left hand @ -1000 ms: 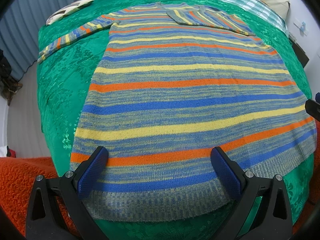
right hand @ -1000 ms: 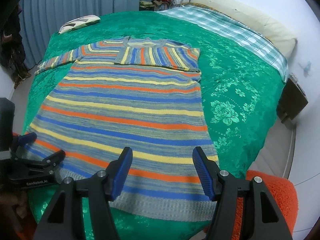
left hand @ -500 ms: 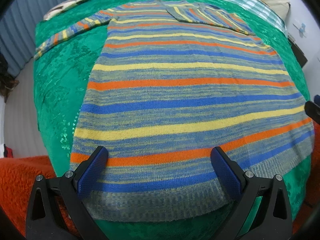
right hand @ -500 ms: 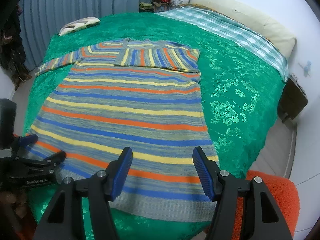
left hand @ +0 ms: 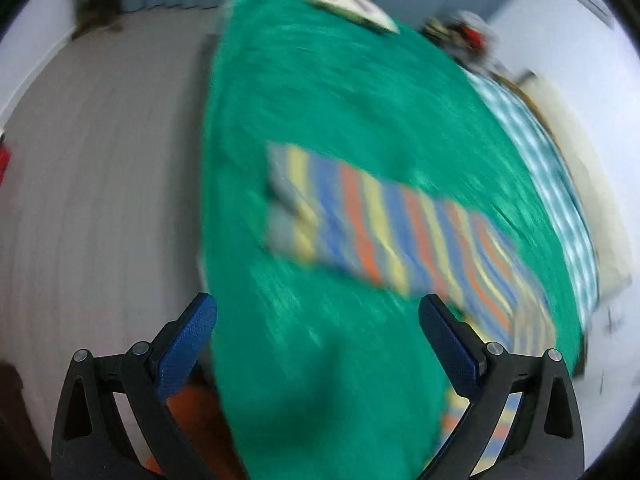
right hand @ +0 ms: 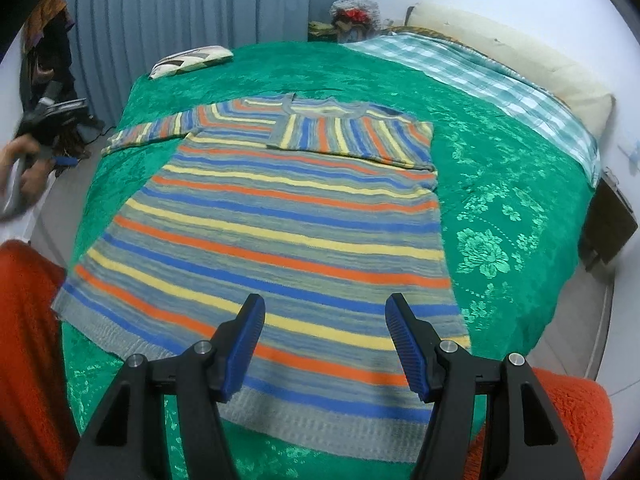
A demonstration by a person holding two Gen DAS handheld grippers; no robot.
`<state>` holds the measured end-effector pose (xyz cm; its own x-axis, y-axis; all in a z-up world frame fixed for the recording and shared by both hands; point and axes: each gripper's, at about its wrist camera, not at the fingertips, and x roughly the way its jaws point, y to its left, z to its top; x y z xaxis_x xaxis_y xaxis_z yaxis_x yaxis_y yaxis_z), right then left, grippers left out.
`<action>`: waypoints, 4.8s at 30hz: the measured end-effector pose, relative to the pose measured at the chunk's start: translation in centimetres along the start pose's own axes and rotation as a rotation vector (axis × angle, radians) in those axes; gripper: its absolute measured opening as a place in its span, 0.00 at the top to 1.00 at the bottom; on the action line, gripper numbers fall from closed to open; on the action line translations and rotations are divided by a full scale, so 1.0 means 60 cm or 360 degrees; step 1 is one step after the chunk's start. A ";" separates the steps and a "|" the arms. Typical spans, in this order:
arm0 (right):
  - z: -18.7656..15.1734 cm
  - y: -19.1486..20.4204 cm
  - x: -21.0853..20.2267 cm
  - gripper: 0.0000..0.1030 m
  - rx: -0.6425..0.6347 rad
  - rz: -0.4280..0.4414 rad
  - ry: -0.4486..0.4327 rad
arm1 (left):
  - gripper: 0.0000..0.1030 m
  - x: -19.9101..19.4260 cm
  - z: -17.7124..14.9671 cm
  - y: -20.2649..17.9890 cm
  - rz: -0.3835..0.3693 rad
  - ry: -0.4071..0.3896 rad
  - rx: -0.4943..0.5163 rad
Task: Fold small clothes
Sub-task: 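Grasp the other sleeve cuff with the left gripper and fold it across the body, then move both grippers to the grey ribbed hem of the sweater, then grasp the hem with both grippers and fold it up toward the collar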
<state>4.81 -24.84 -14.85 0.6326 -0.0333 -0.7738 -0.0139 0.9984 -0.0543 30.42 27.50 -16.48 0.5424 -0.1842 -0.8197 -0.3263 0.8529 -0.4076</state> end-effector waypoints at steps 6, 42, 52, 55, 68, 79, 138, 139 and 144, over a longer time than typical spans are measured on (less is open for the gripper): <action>-0.002 0.009 0.019 0.39 -0.0016 0.0000 0.0057 | 0.30 0.075 0.058 -0.010 0.0086 0.0017 0.0094; -0.012 -0.062 0.013 0.39 0.0187 0.0104 0.0020 | 0.34 0.156 -0.139 -0.483 0.0137 0.0094 0.1258; -0.015 -0.069 0.025 0.39 0.0208 0.0097 0.0064 | 0.19 0.097 -0.127 -0.324 0.0199 0.0031 0.0991; 0.000 -0.084 0.028 0.39 0.0249 0.0084 0.0069 | 0.16 0.057 -0.171 -0.335 0.0047 0.0057 0.1053; -0.023 -0.068 0.089 0.36 0.0049 0.0090 0.0513 | 0.09 -0.046 -0.543 -0.260 0.0038 0.0391 0.1441; -0.088 -0.044 0.046 0.31 -0.0003 -0.0134 0.0551 | 0.06 -0.054 -0.551 -0.223 0.0060 0.0410 0.1305; 0.001 -0.271 0.047 0.94 0.0786 0.0899 0.0478 | 0.96 -0.080 -0.318 -0.207 -0.0300 0.0585 0.0870; 0.011 -0.276 0.048 0.94 0.0793 0.0899 0.0449 | 0.96 -0.074 -0.297 -0.218 -0.0325 0.0543 0.0849; 0.112 -0.307 0.107 0.94 0.0876 0.0882 0.0271 | 0.96 -0.019 -0.189 -0.279 -0.0428 0.0406 0.0715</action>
<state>14.29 -43.15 -14.57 0.5179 0.5124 -0.6850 0.1207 0.7490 0.6515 26.46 7.91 -13.29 0.3389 -0.4872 -0.8049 0.1879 0.8733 -0.4495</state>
